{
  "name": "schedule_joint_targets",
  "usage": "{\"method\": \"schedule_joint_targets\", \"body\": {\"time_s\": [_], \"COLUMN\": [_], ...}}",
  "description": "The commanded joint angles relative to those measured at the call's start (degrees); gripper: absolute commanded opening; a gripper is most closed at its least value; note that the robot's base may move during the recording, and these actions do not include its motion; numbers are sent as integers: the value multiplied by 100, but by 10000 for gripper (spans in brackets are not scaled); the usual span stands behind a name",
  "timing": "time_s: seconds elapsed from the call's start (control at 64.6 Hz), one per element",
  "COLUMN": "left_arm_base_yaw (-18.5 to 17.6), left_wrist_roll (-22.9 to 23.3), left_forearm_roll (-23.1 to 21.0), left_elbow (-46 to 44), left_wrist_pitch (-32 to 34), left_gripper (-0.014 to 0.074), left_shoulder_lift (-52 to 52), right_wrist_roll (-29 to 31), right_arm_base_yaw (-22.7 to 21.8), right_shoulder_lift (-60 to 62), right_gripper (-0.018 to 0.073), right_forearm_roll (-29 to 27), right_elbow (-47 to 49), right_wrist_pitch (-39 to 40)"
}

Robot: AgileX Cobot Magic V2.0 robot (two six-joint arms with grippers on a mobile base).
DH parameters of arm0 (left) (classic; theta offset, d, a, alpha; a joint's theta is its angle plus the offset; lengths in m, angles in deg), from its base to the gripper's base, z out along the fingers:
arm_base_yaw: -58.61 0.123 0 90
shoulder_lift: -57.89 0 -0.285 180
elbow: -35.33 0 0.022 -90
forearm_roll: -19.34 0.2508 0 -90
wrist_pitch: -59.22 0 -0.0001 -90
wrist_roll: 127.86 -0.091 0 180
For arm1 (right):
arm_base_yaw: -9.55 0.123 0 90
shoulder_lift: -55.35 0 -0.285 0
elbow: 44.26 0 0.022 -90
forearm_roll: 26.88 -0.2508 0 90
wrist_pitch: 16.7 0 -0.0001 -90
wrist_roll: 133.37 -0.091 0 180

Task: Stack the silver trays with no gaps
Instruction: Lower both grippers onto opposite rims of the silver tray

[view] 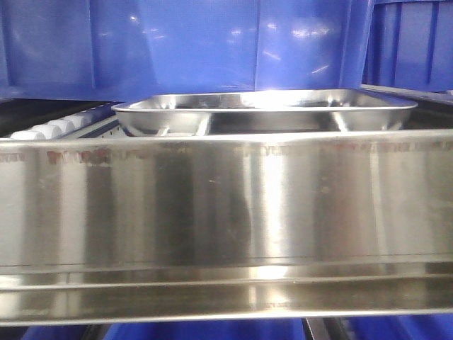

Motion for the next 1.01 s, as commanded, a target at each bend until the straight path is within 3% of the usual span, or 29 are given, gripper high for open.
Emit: {"method": "schedule_joint_targets", "body": {"time_s": [0.0, 0.093, 0.201, 0.418, 0.48, 0.635, 0.789, 0.991], "left_arm_base_yaw": [-25, -25, -25, -25, -25, -25, -25, -235], "left_wrist_roll": [31, 31, 31, 31, 31, 19, 19, 10], "left_forearm_roll": [-122, -374, -536, -617, -645, -623, -946, -924], "left_elbow": [-79, -79, -79, -79, -79, -79, -79, -79], "left_wrist_pitch": [68, 68, 68, 1, -60, -152, -166, -192], "left_gripper": [366, 471, 498, 498, 498, 498, 498, 498], "left_shoulder_lift": [-46, -116, -217, -307, -319, -319, -332, -678], "right_wrist_roll": [-21, -21, -21, -33, -104, -126, -126, -126], "right_arm_base_yaw": [8, 8, 8, 8, 8, 8, 8, 8], "right_shoulder_lift": [-33, -43, -44, -44, -80, -435, -750, -979], "right_gripper": [-53, -53, -29, 303, 340, 321, 317, 317], "right_forearm_roll": [17, 17, 17, -132, -178, -215, -396, -396], "right_elbow": [41, 41, 41, 41, 41, 41, 41, 41], "right_wrist_pitch": [-21, -40, -29, -18, -9, -51, 29, 29]}}
